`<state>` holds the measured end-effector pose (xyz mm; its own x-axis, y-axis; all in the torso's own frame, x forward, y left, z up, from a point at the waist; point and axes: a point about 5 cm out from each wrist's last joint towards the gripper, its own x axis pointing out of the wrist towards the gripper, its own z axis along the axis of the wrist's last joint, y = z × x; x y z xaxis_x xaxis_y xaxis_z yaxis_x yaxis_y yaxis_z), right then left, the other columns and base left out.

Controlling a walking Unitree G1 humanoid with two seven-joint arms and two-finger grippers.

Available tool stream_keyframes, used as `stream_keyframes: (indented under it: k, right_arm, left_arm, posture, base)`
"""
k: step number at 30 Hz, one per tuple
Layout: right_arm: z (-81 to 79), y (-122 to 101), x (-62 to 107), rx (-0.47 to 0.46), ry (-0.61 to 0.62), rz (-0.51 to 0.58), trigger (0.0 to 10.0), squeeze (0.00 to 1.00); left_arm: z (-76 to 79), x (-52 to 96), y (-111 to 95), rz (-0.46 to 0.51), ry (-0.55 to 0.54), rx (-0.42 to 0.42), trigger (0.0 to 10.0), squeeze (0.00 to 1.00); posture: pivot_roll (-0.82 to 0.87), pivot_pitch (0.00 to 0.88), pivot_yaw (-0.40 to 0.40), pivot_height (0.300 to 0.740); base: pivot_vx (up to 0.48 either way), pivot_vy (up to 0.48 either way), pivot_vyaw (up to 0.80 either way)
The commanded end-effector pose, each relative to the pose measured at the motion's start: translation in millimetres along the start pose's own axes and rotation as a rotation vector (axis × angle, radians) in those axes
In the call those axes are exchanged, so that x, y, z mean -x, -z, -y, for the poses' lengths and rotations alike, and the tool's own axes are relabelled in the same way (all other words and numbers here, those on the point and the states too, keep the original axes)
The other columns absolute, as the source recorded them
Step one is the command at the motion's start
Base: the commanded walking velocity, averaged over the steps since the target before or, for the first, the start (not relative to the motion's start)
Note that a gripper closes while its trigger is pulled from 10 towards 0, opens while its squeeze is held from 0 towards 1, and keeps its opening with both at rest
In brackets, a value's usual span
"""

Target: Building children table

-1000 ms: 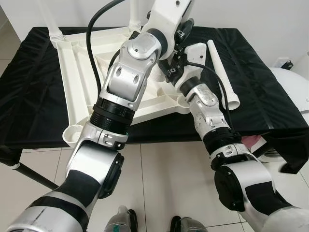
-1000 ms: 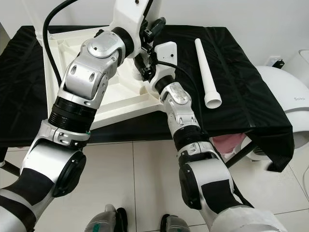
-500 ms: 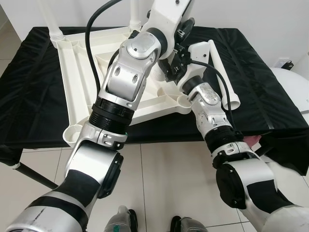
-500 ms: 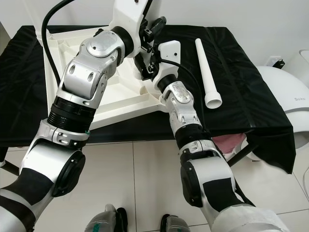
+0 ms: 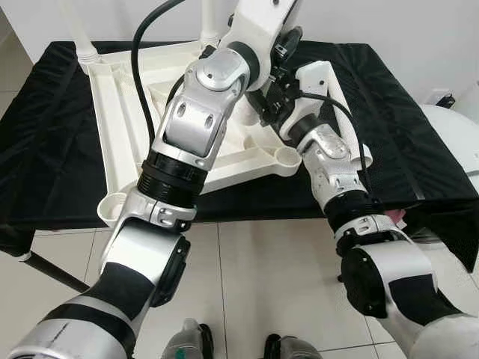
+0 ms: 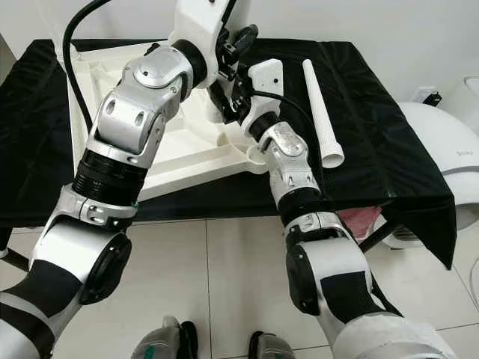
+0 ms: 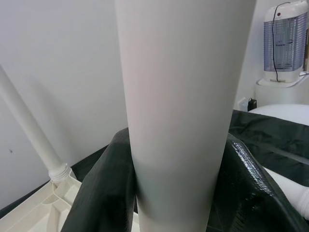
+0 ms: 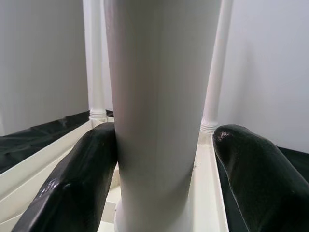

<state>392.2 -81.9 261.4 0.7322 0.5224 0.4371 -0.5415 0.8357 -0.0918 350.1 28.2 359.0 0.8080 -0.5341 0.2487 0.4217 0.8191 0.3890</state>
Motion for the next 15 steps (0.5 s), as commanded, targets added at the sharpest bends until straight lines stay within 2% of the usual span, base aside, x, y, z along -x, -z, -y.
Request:
stream_keyframes:
  k: [1,4,5,6,7,15]
  right_arm:
    - [0.1,-1.8,-2.0,-0.005,-0.016,0.001,10.0,0.0]
    - [0.6,-1.4,-1.2,-0.005,-0.035,0.0,10.0,0.0]
    - [0.9,-1.1,-1.0,-0.008,-0.034,-0.001,2.4,0.0]
    - [0.9,-1.1,-1.0,-0.008,-0.034,-0.001,2.4,0.0]
    - [1.3,-0.6,-0.8,-0.02,-0.035,0.0,0.0,0.0]
    - [2.2,-0.6,-1.0,-0.041,-0.036,0.005,0.0,0.0]
  left_arm:
    - [1.5,1.0,1.2,-0.008,0.007,-0.006,10.0,0.0]
    - [1.6,1.1,1.5,-0.01,0.006,-0.006,10.0,0.0]
    - [1.6,1.1,1.5,-0.01,0.006,-0.006,10.0,0.0]
    - [1.6,1.1,1.5,-0.01,0.006,-0.006,10.0,0.0]
    - [1.6,1.1,1.3,-0.009,0.006,-0.006,10.0,0.0]
    - [3.4,1.0,1.0,-0.009,0.014,-0.01,10.0,0.0]
  posture:
    - [-0.04,0.089,-0.021,0.74]
    - [-0.04,0.089,-0.021,0.74]
    - [-0.04,0.089,-0.021,0.74]
    - [-0.04,0.089,-0.021,0.74]
    - [-0.04,0.089,-0.021,0.74]
    - [-0.04,0.089,-0.018,0.74]
  base:
    - [0.0,0.0,0.0]
    - [0.0,0.0,0.0]
    - [0.0,0.0,0.0]
    - [0.0,0.0,0.0]
    - [0.0,0.0,0.0]
    - [0.0,0.0,0.0]
